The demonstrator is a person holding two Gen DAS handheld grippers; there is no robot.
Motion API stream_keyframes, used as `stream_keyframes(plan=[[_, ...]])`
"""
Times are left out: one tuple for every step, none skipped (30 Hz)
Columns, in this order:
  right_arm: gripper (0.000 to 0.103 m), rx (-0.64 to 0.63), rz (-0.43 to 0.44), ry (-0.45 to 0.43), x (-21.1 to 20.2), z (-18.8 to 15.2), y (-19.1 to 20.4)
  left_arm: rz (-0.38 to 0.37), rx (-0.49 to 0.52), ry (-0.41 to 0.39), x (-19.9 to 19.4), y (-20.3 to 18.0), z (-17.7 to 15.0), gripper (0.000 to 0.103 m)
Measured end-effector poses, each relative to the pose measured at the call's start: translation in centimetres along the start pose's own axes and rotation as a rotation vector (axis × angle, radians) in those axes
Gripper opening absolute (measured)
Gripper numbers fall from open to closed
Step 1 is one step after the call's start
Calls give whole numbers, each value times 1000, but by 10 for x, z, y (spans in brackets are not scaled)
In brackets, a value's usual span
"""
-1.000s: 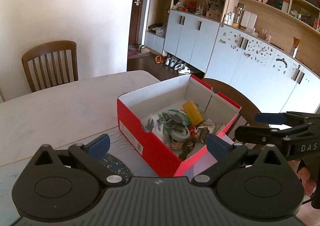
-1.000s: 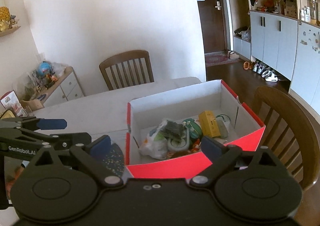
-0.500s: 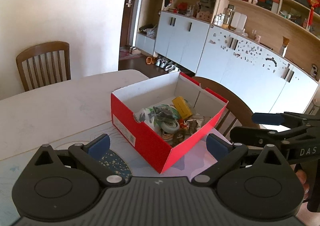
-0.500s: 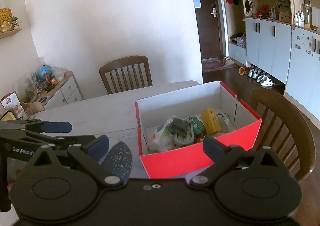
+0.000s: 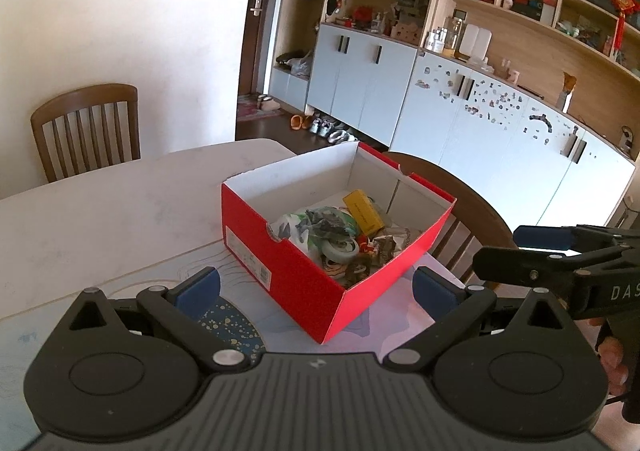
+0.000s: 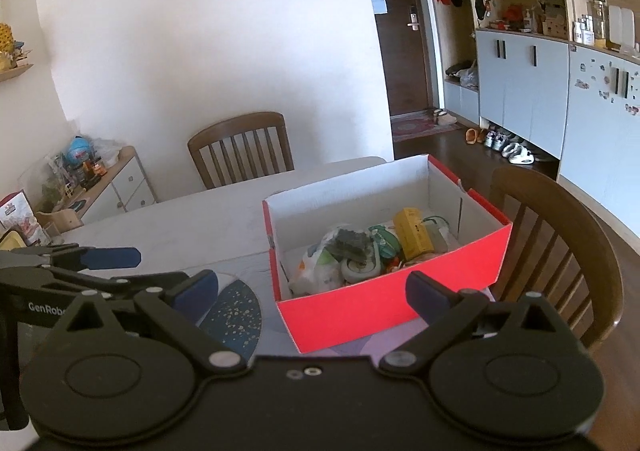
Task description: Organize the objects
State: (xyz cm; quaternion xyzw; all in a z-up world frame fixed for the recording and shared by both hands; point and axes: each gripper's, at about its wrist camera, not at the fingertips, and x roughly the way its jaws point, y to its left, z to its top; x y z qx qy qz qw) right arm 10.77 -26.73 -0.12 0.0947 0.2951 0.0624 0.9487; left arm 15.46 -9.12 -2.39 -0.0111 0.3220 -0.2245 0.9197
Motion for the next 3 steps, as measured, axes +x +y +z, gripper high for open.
stream_keyframes(plan=[[100,0,-2,1,1,0,0,-1,0,1,0,0,0,103],[100,0,-4,3,1,0,0,-4,-1,1,1,1,0,103],[100,1,-4,5,2,-1,-1,-3,-1,0,1,1,0,103]])
